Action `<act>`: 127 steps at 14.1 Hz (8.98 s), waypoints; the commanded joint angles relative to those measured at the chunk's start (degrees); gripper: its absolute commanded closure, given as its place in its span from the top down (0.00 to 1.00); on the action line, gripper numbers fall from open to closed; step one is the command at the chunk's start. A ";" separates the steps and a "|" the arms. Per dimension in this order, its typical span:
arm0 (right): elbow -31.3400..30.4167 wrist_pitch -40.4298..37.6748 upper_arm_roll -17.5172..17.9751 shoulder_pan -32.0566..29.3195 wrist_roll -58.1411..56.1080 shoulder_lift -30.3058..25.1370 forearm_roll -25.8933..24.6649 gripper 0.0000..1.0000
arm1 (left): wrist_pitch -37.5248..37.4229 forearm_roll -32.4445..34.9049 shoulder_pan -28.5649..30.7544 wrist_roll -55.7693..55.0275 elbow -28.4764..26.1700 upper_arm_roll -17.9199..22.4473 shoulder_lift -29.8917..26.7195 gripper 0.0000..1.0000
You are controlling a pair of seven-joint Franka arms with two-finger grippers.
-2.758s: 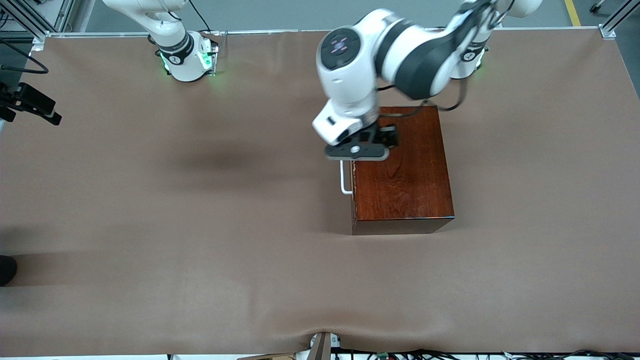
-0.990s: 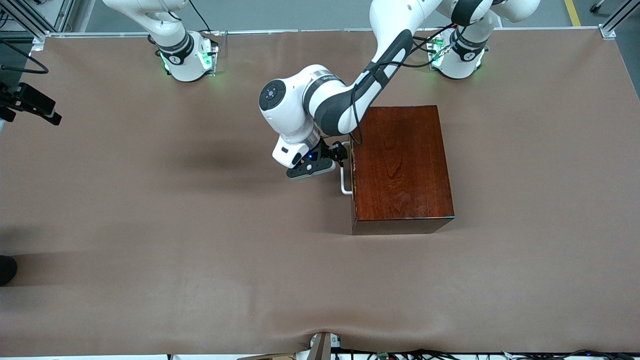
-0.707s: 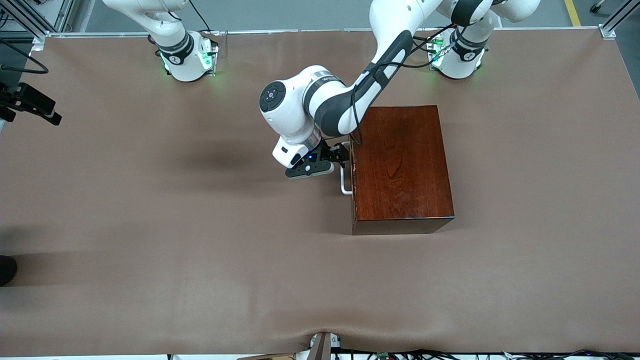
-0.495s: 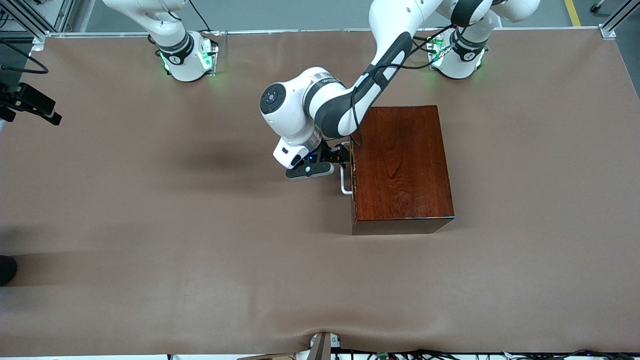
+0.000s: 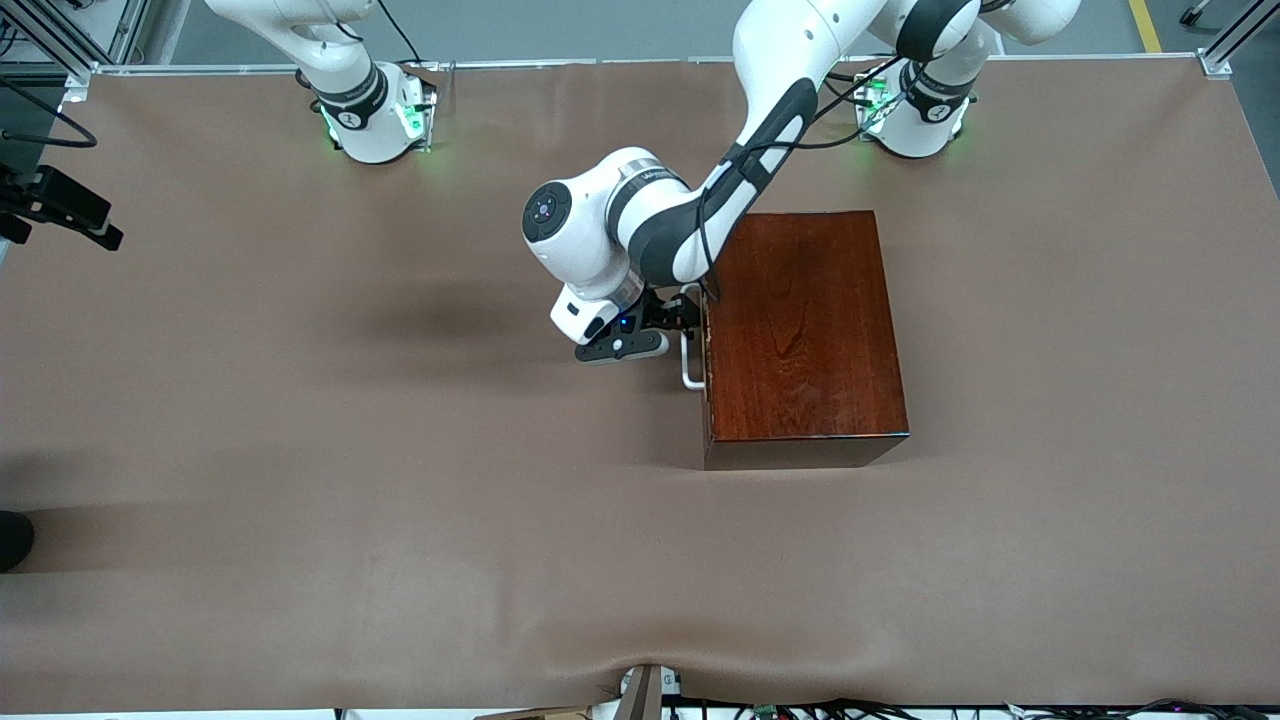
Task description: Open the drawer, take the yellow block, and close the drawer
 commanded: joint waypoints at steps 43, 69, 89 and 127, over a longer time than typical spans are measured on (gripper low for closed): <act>3.70 1.86 0.20 -0.52 -0.33 7.64 -1.19 1.00 | 25.05 -7.27 -2.88 -13.09 2.96 -0.74 1.89 1.00; 3.70 2.65 0.38 8.70 31.04 10.10 16.03 1.00 | -15.37 -10.26 35.87 34.60 1.03 -0.57 -29.57 1.00; 3.88 7.22 0.55 24.96 74.53 12.30 16.12 1.00 | -5.09 -14.92 51.60 53.00 -36.50 -3.28 -56.74 1.00; 9.15 34.46 0.29 50.55 115.60 39.72 8.56 1.00 | -10.54 -18.35 52.15 50.80 -32.19 -4.08 -55.68 1.00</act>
